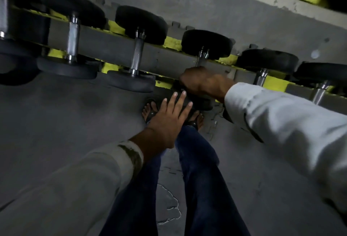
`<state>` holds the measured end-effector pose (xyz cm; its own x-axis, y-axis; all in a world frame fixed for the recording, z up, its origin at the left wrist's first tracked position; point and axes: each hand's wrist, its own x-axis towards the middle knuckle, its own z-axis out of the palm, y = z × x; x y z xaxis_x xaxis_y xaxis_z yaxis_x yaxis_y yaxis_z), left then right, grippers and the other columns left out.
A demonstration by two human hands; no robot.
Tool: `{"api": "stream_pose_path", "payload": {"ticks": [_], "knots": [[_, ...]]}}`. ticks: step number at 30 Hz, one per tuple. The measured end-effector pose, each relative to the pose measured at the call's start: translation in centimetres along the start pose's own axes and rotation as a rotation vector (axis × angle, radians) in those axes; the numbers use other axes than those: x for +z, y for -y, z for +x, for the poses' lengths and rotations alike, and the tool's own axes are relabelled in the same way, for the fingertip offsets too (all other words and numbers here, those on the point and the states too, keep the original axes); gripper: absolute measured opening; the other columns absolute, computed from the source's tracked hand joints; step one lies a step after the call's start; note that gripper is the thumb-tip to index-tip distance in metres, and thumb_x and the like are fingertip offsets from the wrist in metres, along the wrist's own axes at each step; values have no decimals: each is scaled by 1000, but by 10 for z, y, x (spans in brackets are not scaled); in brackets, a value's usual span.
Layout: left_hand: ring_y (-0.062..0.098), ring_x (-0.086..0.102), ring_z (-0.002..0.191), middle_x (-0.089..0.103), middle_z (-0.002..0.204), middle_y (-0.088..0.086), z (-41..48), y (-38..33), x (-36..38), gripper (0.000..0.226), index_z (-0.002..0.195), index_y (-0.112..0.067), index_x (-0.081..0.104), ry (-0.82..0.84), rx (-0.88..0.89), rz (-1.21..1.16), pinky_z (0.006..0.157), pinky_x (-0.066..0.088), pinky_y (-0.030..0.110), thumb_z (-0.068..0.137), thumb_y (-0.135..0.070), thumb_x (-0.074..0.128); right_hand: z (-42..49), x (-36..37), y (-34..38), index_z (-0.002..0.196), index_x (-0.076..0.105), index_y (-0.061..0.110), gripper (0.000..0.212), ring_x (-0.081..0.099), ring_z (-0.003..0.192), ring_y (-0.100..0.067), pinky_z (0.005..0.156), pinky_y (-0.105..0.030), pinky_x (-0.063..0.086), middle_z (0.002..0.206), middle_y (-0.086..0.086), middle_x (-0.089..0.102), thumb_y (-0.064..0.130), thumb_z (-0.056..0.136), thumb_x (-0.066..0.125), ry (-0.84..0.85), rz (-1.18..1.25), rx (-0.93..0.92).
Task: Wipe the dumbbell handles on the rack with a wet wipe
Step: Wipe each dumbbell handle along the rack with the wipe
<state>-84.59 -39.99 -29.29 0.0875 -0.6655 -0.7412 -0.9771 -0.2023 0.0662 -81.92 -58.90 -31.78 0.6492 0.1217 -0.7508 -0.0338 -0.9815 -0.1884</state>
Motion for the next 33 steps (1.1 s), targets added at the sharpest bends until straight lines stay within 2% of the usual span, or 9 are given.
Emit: {"api": "stream_pose_path", "payload": {"ticks": [4,8,11,14,17,20,23,29,33], "knots": [[52,-19,151,-41,154,32,-2,-5,-4,144,152,-4,-33,2,-30,-38,125,8,60,80,-61,77,-13,23,-21,113,62,8,35,64,97,-34,66,-31,38,110,-15,64,36,97,51,-229,79,-71],[52,-20,151,-40,155,32,-1,-6,-2,147,152,-3,-33,-8,-40,-61,125,8,59,77,-64,78,-23,48,-24,105,63,11,22,61,89,-34,67,-40,51,107,-13,54,29,94,57,-335,221,-88],[51,-18,152,-38,156,33,-4,-10,1,138,154,-2,-31,-40,-47,-90,126,8,59,83,-60,73,-27,57,-27,103,59,12,18,61,89,-36,62,-42,52,108,-13,53,27,93,58,-487,225,-18],[47,-18,154,-33,159,32,-7,-15,2,113,157,0,-23,-125,-68,-130,127,7,56,94,-42,60,-18,52,-45,109,60,10,21,61,95,-41,61,-43,52,113,-18,58,23,94,54,-666,260,127],[42,-18,155,-30,162,29,-6,-18,2,98,158,3,-19,-178,-73,-132,128,2,53,97,-30,51,-12,53,-49,121,60,14,30,62,99,-41,71,-43,53,121,-16,59,24,96,50,-718,440,294],[42,-18,155,-32,160,28,-5,-20,4,95,157,3,-19,-200,-80,-146,127,-1,51,98,-29,49,-18,75,-24,118,59,16,24,60,94,-28,73,-32,46,112,-10,59,25,97,53,-778,672,342],[45,-18,154,-33,159,31,-2,-22,9,84,155,5,-23,-211,-75,-126,128,3,53,105,-29,36,-15,81,-16,94,60,17,6,57,77,-12,67,-23,40,87,0,62,18,91,66,-920,1128,522],[49,-9,154,-25,160,35,5,-23,25,99,153,9,-24,-285,-62,-104,126,16,56,101,-35,48,23,69,-26,82,60,13,16,54,58,-7,58,-21,45,70,2,60,9,98,57,-910,1974,800],[51,0,154,-16,162,38,8,-16,29,98,155,10,-16,-314,-36,-87,124,23,57,100,-38,49,41,57,-46,111,66,6,35,66,77,-24,66,-30,52,85,-11,70,26,103,38,-569,2689,552]]}}
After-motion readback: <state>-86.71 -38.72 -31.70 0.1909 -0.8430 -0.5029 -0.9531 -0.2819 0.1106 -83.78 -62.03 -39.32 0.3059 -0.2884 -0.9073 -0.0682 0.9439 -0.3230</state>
